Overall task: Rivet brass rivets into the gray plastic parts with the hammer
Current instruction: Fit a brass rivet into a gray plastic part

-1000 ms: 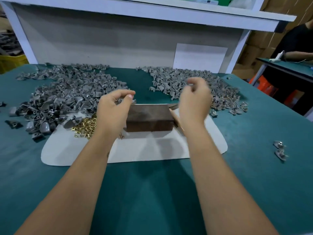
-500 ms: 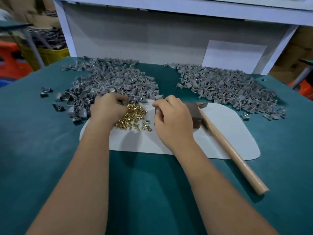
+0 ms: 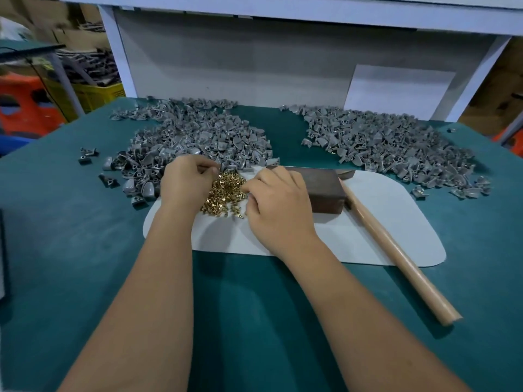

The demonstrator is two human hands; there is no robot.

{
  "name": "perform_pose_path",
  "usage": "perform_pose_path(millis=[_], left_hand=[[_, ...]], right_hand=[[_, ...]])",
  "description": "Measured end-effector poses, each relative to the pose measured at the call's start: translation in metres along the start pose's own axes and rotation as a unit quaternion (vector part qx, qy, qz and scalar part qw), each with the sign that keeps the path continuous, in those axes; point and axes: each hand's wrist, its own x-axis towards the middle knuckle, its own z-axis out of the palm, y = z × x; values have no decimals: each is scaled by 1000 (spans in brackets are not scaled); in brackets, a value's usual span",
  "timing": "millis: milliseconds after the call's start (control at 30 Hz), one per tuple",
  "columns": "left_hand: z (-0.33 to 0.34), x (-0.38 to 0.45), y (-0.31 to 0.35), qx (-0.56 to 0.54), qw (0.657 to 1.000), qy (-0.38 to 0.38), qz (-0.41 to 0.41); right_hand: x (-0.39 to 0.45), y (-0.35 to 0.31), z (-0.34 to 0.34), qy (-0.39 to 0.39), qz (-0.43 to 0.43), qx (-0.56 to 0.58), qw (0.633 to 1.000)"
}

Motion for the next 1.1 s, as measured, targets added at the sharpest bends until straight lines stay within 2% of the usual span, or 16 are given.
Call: perform_pose_path(millis=[100, 200, 267, 367, 900, 1000, 1100], left_hand=[[-2, 0, 7, -57, 998, 28, 6], [-2, -2, 19, -230, 972, 51, -26], [0, -6, 25, -298, 953, 43, -39], [5, -9, 30, -329, 943, 16, -49], [22, -11, 37, -462, 878, -79, -93], [21, -12, 39, -479, 868, -84, -98], [22, -15, 45, -485, 865, -101, -81]], right_hand=[[0, -3, 0, -32, -10, -25, 999], [0, -4, 2, -82, -25, -50, 995], [1, -6, 5, -121, -22, -47, 991], [3, -9, 11, -149, -34, -47, 987], [3, -3, 9, -101, -58, -15, 993], [5, 3, 4, -46, -6, 65, 997], [6, 14, -7, 53, 102, 211, 971]])
